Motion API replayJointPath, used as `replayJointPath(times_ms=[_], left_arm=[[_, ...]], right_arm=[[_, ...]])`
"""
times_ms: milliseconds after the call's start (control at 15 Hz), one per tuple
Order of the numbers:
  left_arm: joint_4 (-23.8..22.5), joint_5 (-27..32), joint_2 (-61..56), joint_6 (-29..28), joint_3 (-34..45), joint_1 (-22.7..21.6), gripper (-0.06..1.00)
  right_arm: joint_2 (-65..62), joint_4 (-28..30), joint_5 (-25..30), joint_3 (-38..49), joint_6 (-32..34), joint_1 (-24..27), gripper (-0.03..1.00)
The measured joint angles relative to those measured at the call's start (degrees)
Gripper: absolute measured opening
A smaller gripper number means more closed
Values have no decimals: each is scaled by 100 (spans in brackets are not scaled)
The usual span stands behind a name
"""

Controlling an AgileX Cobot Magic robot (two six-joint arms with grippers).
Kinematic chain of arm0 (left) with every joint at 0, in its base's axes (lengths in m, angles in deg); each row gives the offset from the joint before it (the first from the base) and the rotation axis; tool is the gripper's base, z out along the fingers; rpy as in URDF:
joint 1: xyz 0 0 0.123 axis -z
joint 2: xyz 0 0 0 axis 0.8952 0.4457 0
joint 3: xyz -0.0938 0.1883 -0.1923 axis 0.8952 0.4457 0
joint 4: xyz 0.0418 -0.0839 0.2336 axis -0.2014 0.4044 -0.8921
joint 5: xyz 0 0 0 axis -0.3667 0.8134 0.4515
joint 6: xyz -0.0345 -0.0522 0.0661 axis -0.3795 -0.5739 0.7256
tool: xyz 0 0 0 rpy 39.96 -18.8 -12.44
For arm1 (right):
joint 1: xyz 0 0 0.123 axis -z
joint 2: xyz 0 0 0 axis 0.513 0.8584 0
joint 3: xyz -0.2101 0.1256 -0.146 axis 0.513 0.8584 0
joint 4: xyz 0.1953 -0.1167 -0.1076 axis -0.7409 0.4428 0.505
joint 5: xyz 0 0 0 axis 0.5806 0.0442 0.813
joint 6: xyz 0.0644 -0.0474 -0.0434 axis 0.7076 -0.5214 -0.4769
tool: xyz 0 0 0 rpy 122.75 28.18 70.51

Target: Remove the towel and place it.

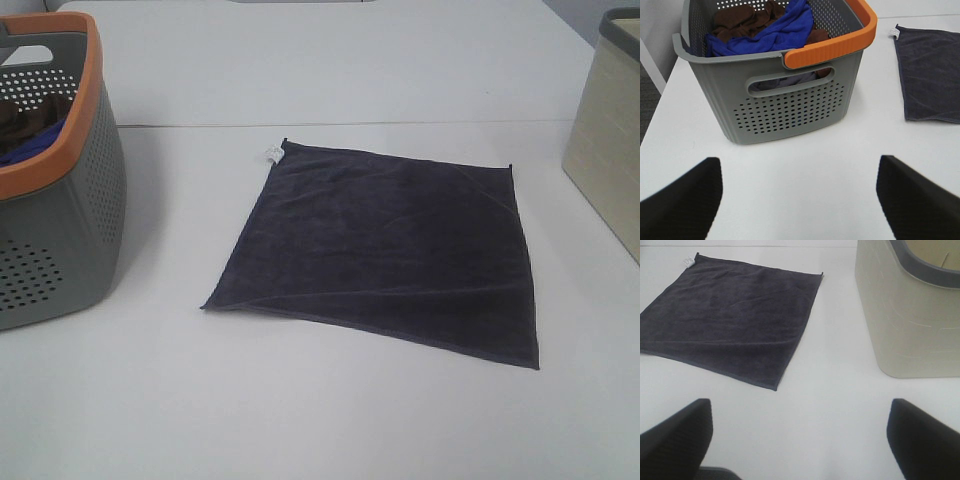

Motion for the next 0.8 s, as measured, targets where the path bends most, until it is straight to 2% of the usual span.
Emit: replayJointPath(times_ms=[800], left_arm=[[17,0,0,34,0,-23,79]], right_arm=[[0,40,-11,0,97,0,85]])
